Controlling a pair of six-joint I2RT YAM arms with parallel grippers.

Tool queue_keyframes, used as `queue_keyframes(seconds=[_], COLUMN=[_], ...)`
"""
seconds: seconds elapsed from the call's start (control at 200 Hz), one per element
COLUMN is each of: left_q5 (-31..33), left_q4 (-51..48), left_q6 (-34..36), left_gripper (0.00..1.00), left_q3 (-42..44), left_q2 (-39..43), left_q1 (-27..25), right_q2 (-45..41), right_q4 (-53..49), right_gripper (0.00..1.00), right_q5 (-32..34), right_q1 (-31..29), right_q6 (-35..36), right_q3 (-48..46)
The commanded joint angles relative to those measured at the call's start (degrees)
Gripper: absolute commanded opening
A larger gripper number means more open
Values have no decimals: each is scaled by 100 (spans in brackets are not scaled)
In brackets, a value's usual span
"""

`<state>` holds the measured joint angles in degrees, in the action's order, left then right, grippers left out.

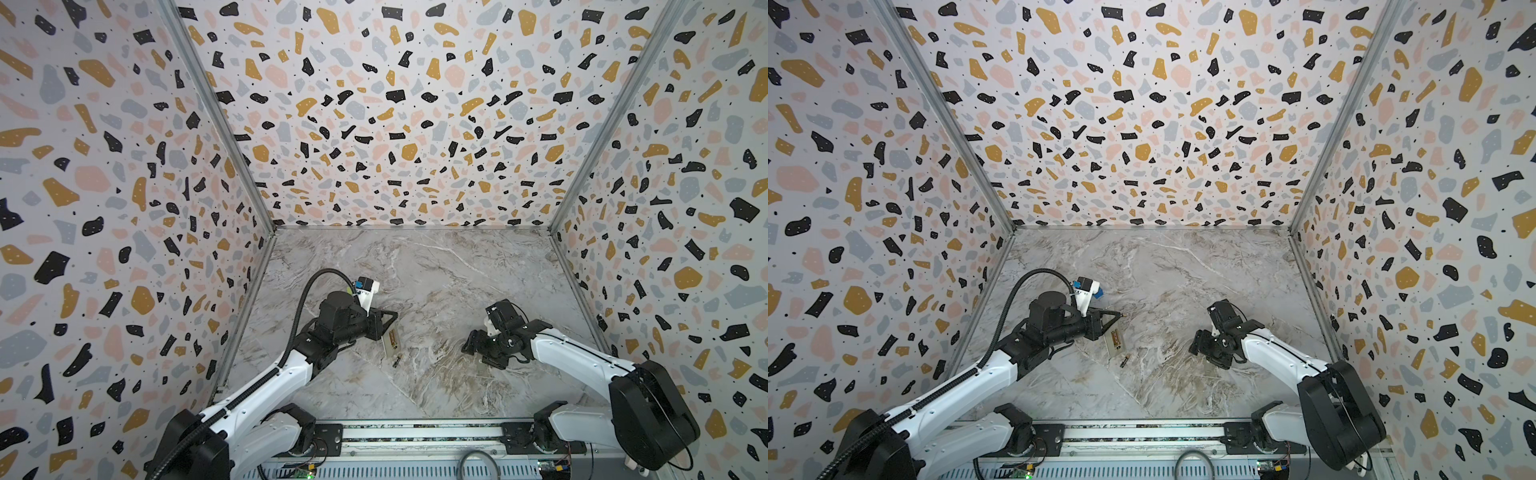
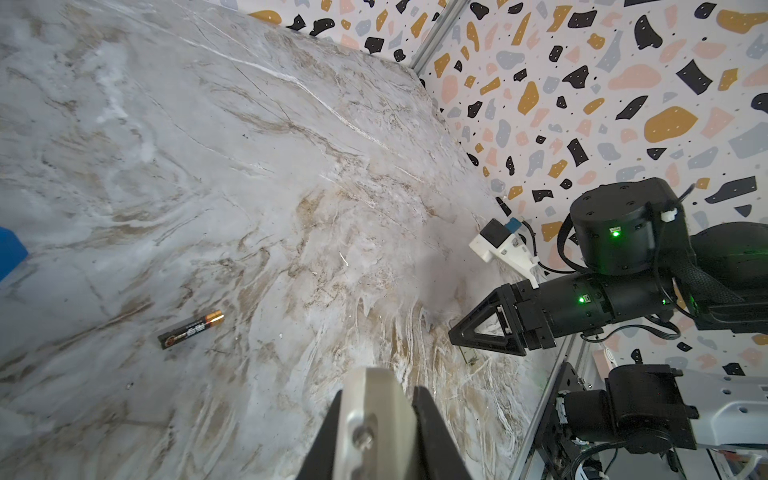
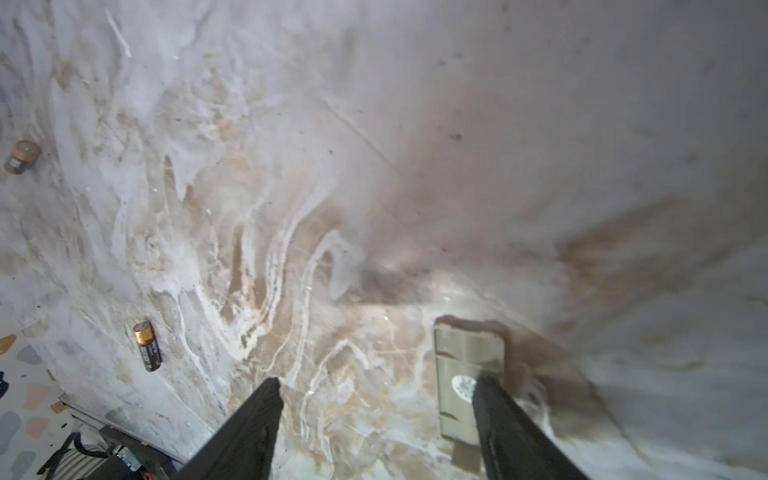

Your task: Load the batteries into the remote control

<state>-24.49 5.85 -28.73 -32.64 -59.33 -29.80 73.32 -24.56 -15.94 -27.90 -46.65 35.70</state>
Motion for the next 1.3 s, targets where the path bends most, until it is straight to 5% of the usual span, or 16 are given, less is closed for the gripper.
queue_keyframes(seconds=[0.0,0.28,0.43,0.631,1.011,1.296], left_q5=[-163,-580,-694,-680,-250,-562], left_q4=[426,362,269,181,-102,105], left_q6=[-245,-335,-301,-242,-237,-312], left_gripper=[0,0,0,0,0,0], left_q3=[-93,-111,-77,72,494,522], left_q2=[-29,-59,-59,-161,197,202], left_q1=[57,652,1090,1752,2670,2769], right_q2=[-170,-1105,-626,571,2073,2708], right_q4=[-157,-392,-199,145,987,1172], right_gripper=[75,75,74,73,72,68], right_q5=[579,1816,2718,3103,2541,2456], right_q1=[-396,-1589,-2877,-3839,-3879,-3823], right_q6=[623,452,112,-10,277,280], right_q3=[478,798,1136,1714,2465,2713])
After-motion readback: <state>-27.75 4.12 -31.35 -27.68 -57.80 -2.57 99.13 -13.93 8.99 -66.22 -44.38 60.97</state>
